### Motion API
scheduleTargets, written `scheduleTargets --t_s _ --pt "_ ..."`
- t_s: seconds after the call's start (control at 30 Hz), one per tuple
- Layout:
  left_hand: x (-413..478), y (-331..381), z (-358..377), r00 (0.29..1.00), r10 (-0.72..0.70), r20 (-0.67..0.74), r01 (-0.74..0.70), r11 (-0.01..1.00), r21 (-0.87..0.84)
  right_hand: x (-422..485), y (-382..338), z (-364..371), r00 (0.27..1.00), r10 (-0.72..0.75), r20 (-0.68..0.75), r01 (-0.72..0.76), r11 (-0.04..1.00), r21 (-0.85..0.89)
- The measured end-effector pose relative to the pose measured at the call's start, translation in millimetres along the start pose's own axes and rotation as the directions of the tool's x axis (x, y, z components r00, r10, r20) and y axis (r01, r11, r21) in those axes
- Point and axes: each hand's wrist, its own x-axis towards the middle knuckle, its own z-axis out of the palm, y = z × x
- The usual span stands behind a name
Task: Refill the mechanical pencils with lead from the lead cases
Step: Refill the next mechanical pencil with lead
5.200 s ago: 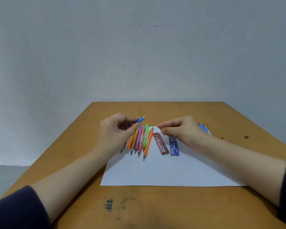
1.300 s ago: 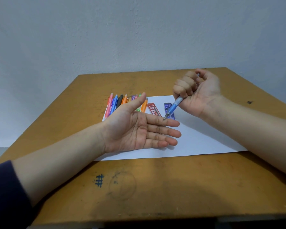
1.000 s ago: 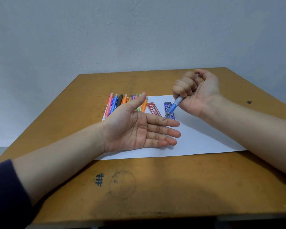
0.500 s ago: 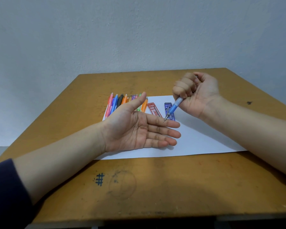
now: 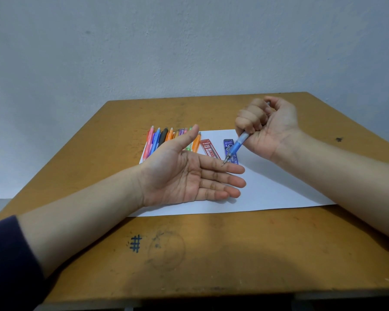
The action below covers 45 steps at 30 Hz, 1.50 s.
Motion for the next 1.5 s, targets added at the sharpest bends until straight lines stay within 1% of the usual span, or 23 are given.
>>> scheduleTargets --t_s 0.47,0.67,0.73,0.83,1.0,1.2,1.37,1.5 --pt "-1 1 2 1.000 -0.008 -0.011 0.008 1.000 -0.006 0 -1 -1 1.000 0.000 0.008 0.000 1.000 0.012" --pt "-1 1 5 0.999 -0.014 -0.035 0.013 1.000 -0.012 1 1 -1 0.998 0.033 0.044 -0.034 0.999 0.026" --pt "-1 0 6 0.998 -0.008 -0.057 0.008 1.000 -0.014 1 3 -1 0.995 0.059 0.076 -0.061 0.998 0.025" --pt "1 -2 9 0.991 0.030 -0.128 -0.028 0.999 0.018 0 7 -1 0.989 0.089 0.119 -0.090 0.996 0.010" --pt "1 -6 12 0.976 0.083 -0.202 -0.073 0.996 0.057 -3 15 2 0.986 0.087 0.139 -0.068 0.988 -0.141" --pt "1 -4 9 0.955 0.145 -0.260 -0.145 0.989 0.019 -8 16 4 0.996 0.064 0.055 -0.041 0.937 -0.346" --pt "1 -3 7 0.943 0.171 -0.285 -0.189 0.981 -0.033 -13 16 4 0.996 0.062 0.056 -0.035 0.915 -0.403" --pt "0 -3 8 0.940 0.188 -0.286 -0.199 0.980 -0.010 -16 19 3 0.995 0.026 0.095 0.025 0.864 -0.502"
